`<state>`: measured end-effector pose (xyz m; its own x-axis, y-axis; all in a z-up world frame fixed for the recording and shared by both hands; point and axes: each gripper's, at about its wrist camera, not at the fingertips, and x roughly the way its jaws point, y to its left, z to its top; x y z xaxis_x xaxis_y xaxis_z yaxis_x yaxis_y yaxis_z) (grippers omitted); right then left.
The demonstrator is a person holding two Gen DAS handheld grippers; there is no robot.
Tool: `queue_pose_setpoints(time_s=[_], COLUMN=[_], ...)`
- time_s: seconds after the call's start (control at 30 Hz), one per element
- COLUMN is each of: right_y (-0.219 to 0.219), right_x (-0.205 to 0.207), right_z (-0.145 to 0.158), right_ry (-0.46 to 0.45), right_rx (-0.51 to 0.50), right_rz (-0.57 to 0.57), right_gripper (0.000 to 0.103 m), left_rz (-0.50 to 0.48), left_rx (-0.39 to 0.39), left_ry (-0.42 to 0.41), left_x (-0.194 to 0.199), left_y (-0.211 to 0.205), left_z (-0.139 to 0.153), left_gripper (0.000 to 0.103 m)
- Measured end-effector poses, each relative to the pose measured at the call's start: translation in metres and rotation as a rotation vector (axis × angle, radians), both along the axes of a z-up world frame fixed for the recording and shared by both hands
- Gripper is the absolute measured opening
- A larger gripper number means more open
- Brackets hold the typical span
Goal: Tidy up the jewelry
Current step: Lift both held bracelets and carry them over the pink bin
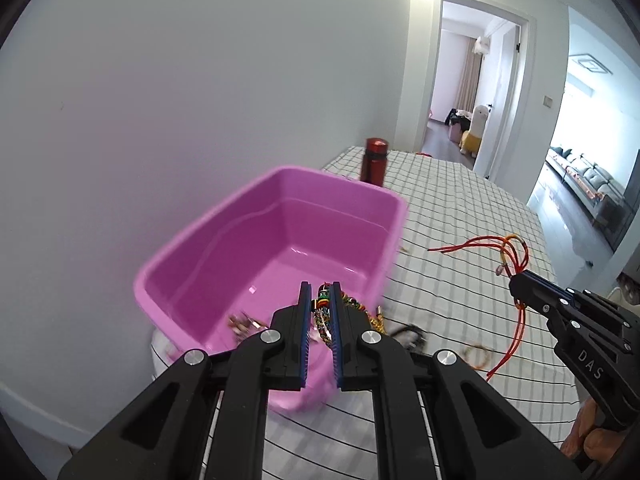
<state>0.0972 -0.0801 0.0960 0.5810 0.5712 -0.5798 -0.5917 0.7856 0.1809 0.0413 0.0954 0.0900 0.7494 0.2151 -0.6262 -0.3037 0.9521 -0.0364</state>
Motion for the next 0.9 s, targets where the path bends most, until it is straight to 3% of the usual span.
queue_pose_setpoints(time_s=[0.2, 0.4, 0.9], right_y=[0.082, 0.142, 0.196], right_x=[0.025, 0.052, 0.101], right_z=[0.002, -0.017, -0.073], right_ry=[0.019, 0.100, 0.292], right_rx=[0.001, -0.023, -0.160], right_rz=[-0.007, -0.013, 0.044], right_gripper=[0.008, 0.008, 0.008], left_rz=[-0.036, -0.064, 0.012], left_rx=[0.017, -0.027, -0.121], left_ry=[-0.004, 0.071, 0.265], left_x=[0.025, 0.057, 0.097], left_y=[0.066, 0.114, 0.151], left_z=[0.002, -0.024, -0.084], left_gripper=[0.009, 0.009, 0.010])
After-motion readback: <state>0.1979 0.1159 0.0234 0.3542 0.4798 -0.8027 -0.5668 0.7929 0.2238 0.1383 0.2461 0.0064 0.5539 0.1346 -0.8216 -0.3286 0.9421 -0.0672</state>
